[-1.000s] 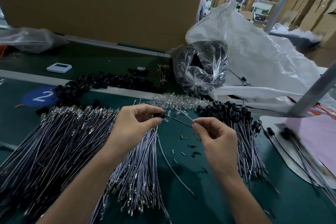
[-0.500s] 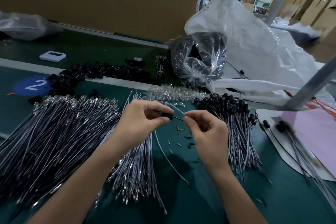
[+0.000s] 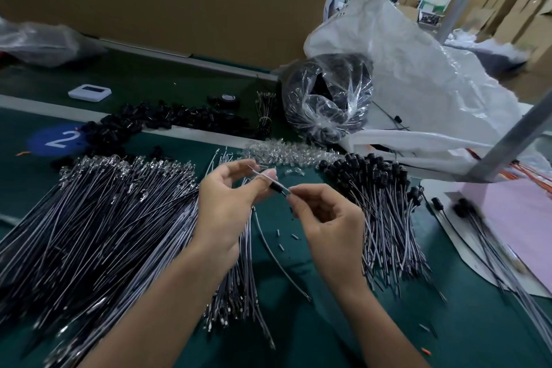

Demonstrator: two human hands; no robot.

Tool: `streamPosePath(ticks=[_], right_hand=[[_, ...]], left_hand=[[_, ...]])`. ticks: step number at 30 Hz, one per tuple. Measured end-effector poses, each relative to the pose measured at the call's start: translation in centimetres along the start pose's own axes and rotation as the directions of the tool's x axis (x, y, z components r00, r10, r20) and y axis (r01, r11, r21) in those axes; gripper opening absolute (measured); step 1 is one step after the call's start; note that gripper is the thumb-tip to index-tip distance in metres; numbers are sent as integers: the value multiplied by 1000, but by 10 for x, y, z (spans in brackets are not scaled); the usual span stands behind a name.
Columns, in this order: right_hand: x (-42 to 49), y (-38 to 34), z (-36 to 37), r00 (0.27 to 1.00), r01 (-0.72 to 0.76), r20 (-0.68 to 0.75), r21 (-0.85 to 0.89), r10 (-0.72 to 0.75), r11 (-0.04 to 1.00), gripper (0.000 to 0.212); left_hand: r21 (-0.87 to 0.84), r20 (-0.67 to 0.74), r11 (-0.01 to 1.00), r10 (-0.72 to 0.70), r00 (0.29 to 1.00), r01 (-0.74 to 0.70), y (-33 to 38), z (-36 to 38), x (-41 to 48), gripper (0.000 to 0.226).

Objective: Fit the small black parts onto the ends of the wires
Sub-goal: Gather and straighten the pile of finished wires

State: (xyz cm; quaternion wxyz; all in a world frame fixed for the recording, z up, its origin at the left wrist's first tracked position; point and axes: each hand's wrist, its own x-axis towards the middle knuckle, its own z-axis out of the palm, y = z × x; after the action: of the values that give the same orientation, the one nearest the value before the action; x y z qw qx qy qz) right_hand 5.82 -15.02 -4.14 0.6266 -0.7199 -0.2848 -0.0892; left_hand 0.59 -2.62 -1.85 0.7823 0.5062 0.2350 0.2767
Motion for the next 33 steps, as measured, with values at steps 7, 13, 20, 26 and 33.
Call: streamPosePath(ticks=[7,13,20,26,33], right_hand=[[3,-5,-6,999,-15,-44,34,17,999,12],[8,-6,-15,999,17,-29,-63,-19,998,7],[8,-5,-14,998,65,-1,-131,-66,989,12],[7,-3,-12,998,56,-3,-126,-57,990,10],[7,-1,-10,998,58,12,-125,-57,990,8]], left_hand=[[-343,27,924,-171,985,170,5,0,-6,22],[-440,-20,896,-85,996,68,16,-7,-4,8],[-423,-35,905,-56,998,36,15,-9,-3,9],[-392,-1,919,-45,999,41,11,-5,-3,16],[-382,13,924,-12,1000,17,5,-1,-3,16]])
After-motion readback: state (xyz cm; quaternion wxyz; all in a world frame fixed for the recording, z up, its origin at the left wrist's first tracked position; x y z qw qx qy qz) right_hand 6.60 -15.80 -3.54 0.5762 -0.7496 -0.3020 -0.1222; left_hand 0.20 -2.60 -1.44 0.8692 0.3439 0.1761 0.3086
